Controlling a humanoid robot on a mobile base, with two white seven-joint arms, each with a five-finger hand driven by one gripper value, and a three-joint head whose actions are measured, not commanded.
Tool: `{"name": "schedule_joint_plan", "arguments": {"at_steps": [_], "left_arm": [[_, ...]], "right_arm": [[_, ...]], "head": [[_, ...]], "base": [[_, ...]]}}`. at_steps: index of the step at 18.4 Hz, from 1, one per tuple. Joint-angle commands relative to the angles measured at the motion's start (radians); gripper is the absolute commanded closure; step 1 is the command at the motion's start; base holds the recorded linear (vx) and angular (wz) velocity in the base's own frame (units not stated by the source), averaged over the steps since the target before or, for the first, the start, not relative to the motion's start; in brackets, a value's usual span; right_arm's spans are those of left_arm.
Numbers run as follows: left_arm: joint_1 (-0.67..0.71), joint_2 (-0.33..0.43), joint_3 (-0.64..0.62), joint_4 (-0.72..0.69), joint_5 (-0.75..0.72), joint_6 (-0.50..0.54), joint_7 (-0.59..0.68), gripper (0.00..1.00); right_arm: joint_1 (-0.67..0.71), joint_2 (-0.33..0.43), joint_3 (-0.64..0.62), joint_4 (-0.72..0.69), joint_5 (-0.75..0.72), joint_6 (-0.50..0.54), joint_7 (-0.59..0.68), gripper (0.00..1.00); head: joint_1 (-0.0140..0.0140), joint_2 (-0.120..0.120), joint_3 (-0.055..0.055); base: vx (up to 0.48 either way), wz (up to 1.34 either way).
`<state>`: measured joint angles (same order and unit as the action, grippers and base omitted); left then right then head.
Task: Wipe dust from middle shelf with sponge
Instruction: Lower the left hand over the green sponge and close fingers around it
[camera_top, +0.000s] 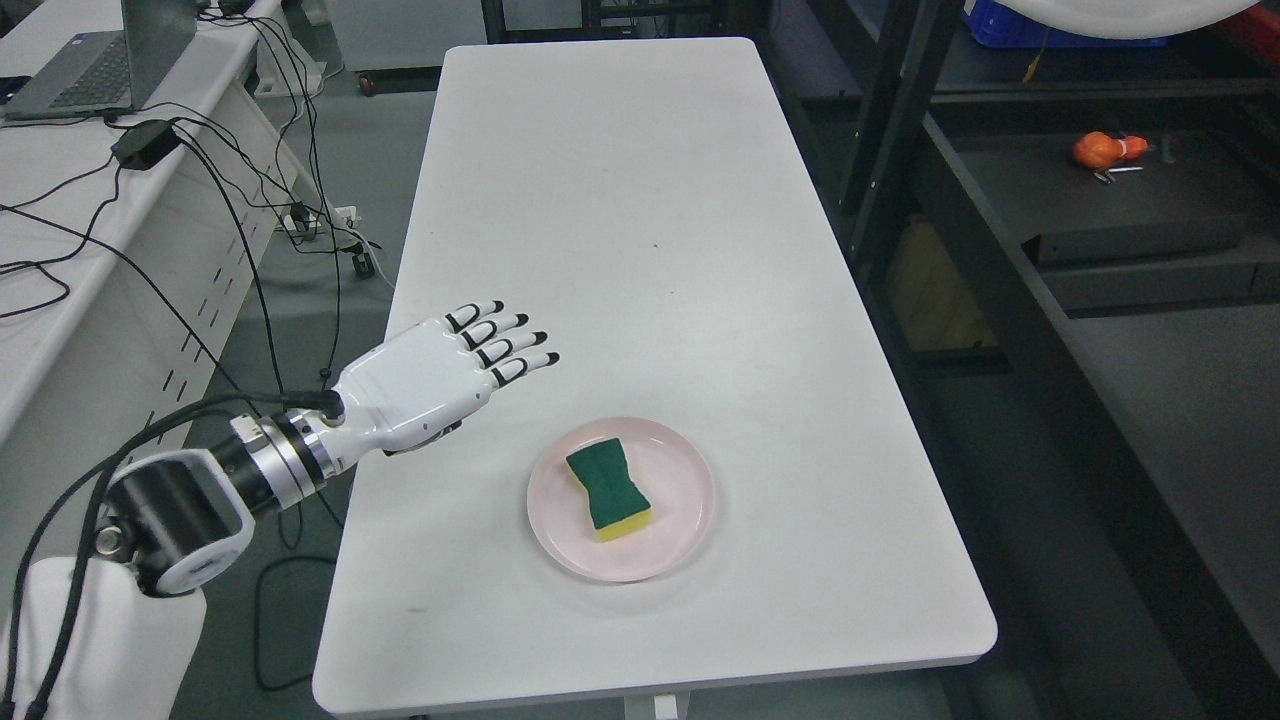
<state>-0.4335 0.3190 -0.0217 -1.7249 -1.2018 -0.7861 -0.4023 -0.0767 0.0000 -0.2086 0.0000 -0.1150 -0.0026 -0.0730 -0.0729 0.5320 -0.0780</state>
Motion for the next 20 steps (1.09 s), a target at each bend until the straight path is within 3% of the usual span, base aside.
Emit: {"name": "schedule_joint_plan", "arguments": {"at_steps": [1,20], "left_arm": [[-0.016,-0.015,-0.185,0.056,-0.01,0.001,0.017,0.1],[-0.033,-0.061,-0.297,0.229,-0.019,0.001,0.054,0.11]], "right_arm": [[0.0,-0.017,0.0,-0.017,0.0,0.073,0.001,0.0],[0.0,-0.017,0.0,-0.017,0.0,0.073,0.001,0.0]], "head": [[0.0,0.0,0.0],[0.0,0.0,0.0]], "base": [[0.032,-0.01],[0.007,-0.01]]}}
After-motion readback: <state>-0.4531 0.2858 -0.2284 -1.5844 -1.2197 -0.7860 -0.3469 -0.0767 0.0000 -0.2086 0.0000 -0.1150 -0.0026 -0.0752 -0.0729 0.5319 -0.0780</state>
